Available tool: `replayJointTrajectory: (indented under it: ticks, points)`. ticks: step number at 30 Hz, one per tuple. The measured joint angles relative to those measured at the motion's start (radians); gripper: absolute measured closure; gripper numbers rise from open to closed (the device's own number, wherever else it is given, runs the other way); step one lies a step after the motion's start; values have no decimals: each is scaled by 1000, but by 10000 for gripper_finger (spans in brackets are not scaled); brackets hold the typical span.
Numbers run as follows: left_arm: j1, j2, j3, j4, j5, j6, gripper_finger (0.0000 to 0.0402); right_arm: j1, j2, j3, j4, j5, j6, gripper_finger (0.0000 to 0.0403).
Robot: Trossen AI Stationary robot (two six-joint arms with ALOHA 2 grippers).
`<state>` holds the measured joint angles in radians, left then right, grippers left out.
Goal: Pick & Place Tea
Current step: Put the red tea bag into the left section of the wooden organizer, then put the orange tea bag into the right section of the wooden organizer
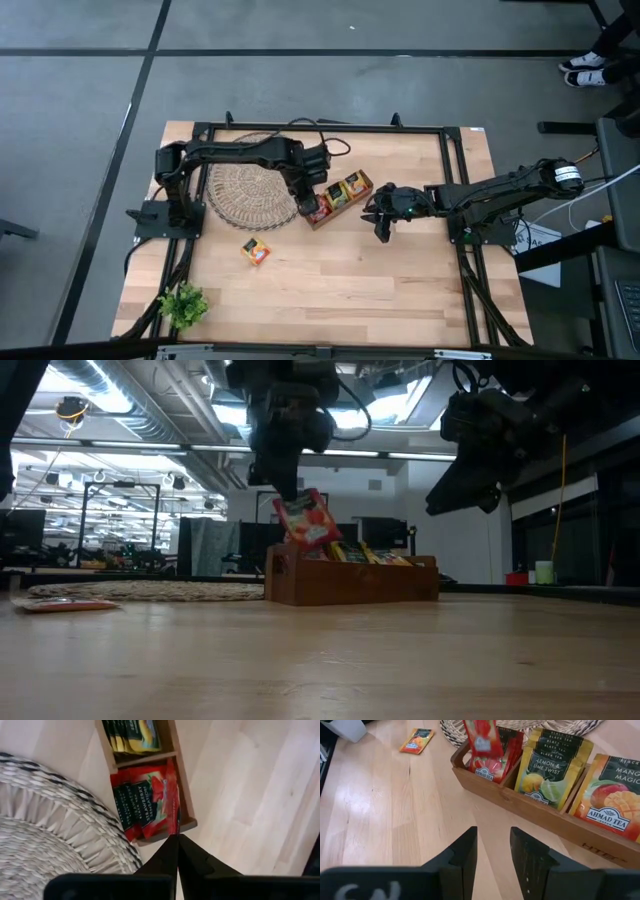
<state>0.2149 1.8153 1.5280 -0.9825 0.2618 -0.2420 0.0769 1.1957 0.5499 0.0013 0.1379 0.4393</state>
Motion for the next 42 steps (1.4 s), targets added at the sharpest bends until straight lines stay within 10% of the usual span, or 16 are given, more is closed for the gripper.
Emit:
replayJointTrajectory:
  ticks: [42]
  points:
    - [16,188,206,-227,18,28,350,0,-1,1,89,0,-32,286]
